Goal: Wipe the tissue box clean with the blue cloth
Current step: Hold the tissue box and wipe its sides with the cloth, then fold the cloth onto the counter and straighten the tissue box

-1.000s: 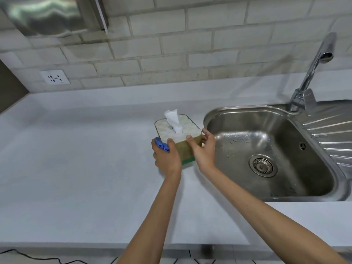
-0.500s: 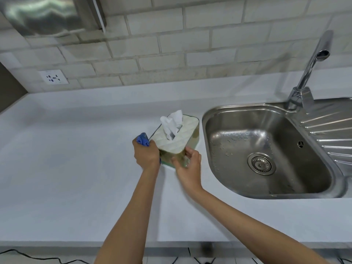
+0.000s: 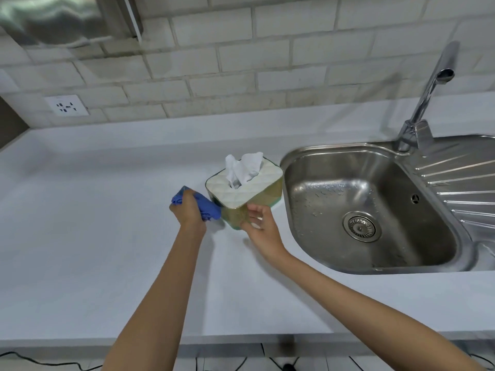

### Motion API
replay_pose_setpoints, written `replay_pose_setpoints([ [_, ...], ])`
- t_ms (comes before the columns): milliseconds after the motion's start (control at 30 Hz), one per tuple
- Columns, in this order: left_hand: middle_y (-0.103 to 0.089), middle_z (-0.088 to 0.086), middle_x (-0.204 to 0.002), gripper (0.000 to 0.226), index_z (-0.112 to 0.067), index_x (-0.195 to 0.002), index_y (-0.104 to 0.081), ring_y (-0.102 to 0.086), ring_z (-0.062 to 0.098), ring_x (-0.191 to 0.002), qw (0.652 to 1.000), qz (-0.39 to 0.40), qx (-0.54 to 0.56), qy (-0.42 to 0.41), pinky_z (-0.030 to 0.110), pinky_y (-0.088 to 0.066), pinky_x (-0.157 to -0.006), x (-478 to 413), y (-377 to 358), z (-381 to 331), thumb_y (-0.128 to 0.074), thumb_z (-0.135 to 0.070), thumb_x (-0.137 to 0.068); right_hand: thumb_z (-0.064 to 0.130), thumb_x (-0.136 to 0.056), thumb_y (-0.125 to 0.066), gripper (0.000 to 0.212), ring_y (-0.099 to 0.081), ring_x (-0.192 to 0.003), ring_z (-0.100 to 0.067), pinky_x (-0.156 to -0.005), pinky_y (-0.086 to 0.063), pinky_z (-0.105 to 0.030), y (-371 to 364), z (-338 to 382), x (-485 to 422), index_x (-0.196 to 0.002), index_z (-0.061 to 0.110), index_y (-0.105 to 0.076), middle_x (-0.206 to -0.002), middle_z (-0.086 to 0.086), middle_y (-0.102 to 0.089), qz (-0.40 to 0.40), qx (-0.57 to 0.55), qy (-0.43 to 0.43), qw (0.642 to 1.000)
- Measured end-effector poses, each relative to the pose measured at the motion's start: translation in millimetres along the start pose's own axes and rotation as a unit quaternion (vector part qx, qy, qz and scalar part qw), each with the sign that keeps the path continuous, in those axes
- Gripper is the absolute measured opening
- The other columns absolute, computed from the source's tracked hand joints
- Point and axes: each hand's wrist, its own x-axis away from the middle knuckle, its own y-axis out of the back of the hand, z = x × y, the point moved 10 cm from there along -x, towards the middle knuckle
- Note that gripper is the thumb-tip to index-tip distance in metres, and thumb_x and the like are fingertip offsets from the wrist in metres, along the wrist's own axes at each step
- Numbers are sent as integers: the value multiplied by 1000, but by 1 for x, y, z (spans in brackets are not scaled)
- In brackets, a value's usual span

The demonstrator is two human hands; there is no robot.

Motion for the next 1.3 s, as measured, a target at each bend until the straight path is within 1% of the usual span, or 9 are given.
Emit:
replay_pose_setpoints([
  [133, -48, 2, -38, 33, -15, -61, -40, -41, 20, -48, 981, 148, 55, 113, 22, -35, -48, 37, 2, 31, -36, -27, -90, 16, -81, -66, 28, -56, -92, -11, -71, -43, -8, 16, 13, 7, -108, 13, -58, -110, 0, -62, 12, 88, 35, 995],
  [267, -71, 9, -60, 51, -12, -82, -59, -57, 28, -62, 960, 239, 19, 144, 26, -40, -51, 81, -2, 48, -25, -46, -96, 36, -73, -73, 44, -52, -88, 5, -70, -38, 1, -1, 35, 28, -113, 21, -61, -110, 7, -59, 101, 222, 106, 964],
  [467, -67, 11, -101, 61, -13, -117, -55, -65, 22, -89, 916, 349, 31, 194, 38, -48, -93, 136, -29, 61, -20, -58, -94, 41, -70, -75, 39, -57, -79, -11, -70, -43, -18, 5, 59, 54, -101, 19, -70, -95, 1, -66, 78, 304, 140, 939],
  [667, -76, 6, -97, 56, -12, -100, -67, -65, 24, -99, 880, 432, -20, 197, 42, -41, -103, 171, -41, 76, -32, -56, -93, 39, -74, -73, 31, -61, -67, -4, -63, -47, -16, 36, 58, 64, -95, 17, -74, -86, 2, -73, 102, 324, 74, 938],
  [800, -74, 7, -102, 46, -14, -104, -63, -65, 23, -101, 865, 460, -51, 195, 41, -43, -102, 190, -51, 88, -40, -51, -93, 32, -69, -78, 35, -64, -73, -11, -72, -51, -25, 62, 47, 71, -96, 10, -74, -83, -3, -72, 114, 281, 14, 953],
  [933, -66, 7, -112, 41, -14, -112, -60, -64, 20, -95, 856, 472, -112, 178, 34, -49, -86, 204, -61, 100, -37, -44, -97, 22, -76, -74, 22, -59, -56, 8, -58, -46, -8, 89, 46, 82, -90, 6, -73, -71, 2, -68, 90, 214, -11, 973],
  [1033, -63, 10, -113, 38, -10, -124, -52, -63, 20, -91, 862, 461, -126, 170, 37, -49, -87, 208, -70, 107, -36, -36, -100, 17, -82, -68, 21, -55, -56, -1, -57, -44, -13, 113, 42, 88, -92, -1, -70, -68, -2, -62, 52, 187, -45, 980],
  [1200, -66, 5, -92, 26, -13, -105, -58, -61, 15, -75, 877, 421, -175, 151, 18, -50, -50, 198, -75, 111, -39, -29, -100, 17, -86, -58, 23, -51, -69, -20, -58, -43, -25, 186, 28, 97, -82, -6, -61, -71, -8, -54, -70, 114, -134, 982],
  [1300, -65, 8, -104, 25, -6, -117, -57, -63, 19, -84, 870, 412, -242, 124, 25, -53, -66, 195, -76, 123, -53, -15, -93, 17, -86, -56, 15, -53, -61, -18, -53, -44, -24, 230, 16, 106, -77, 7, -61, -71, -5, -56, -113, 132, -175, 969],
])
